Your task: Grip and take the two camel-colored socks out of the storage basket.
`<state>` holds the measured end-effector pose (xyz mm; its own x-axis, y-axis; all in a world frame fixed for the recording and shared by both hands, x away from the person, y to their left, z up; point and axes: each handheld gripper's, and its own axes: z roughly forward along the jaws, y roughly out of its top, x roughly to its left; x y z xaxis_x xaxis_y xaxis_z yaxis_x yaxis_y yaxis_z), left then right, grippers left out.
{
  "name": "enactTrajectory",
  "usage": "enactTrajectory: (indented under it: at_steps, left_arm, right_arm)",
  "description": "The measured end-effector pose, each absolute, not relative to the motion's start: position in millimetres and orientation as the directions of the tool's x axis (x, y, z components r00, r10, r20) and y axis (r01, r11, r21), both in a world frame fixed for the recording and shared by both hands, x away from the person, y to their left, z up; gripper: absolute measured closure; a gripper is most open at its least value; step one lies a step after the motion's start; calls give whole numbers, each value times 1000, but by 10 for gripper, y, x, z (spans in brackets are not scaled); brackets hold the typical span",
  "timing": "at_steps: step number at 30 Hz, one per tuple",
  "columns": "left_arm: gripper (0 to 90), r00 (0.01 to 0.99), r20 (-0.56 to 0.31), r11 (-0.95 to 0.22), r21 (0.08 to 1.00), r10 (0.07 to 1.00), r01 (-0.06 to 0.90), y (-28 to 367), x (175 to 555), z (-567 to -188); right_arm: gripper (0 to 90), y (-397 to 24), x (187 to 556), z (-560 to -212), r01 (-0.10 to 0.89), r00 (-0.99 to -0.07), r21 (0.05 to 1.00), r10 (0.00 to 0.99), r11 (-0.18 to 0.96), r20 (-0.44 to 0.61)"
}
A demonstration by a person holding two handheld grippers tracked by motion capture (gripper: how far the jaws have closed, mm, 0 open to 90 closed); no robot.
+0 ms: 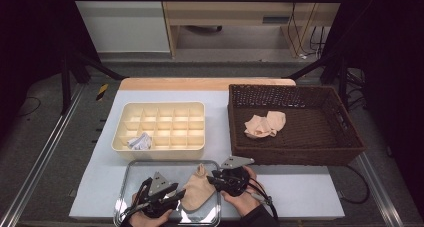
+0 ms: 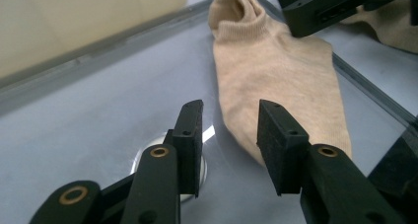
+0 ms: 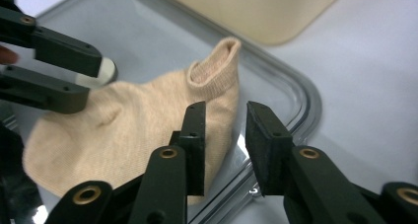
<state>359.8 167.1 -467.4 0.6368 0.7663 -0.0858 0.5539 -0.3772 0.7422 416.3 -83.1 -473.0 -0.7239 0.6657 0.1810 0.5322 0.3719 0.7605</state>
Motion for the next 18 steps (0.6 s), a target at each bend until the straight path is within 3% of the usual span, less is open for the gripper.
enactTrajectory:
  at_steps: [1,5,8,13,18]
  left_arm:
    - [658,627,-83,-382,729,774,568,1655,3594,-4695]
    - [778,623,-70,-392,721,779,572,1614,3574,-4739]
    - [873,631,-66,-396,727,773,560,1601,3580,-4741]
    - [881,649,-61,-399,743,758,537,1571,3694,-4693]
    - [880,651,-53,-407,741,757,534,1538,3804,-4687]
  right_arm:
    - [778,-824,4168,-4764,546,-721,751,665,371,195]
    - [860,-822,4159,-4786,559,-723,743,655,368,219]
    - [872,-830,4147,-4773,559,-727,741,649,371,224]
    - [875,-958,4054,-4611,543,-728,773,643,328,239]
    - [872,-951,3977,-4513,500,-746,787,641,362,179]
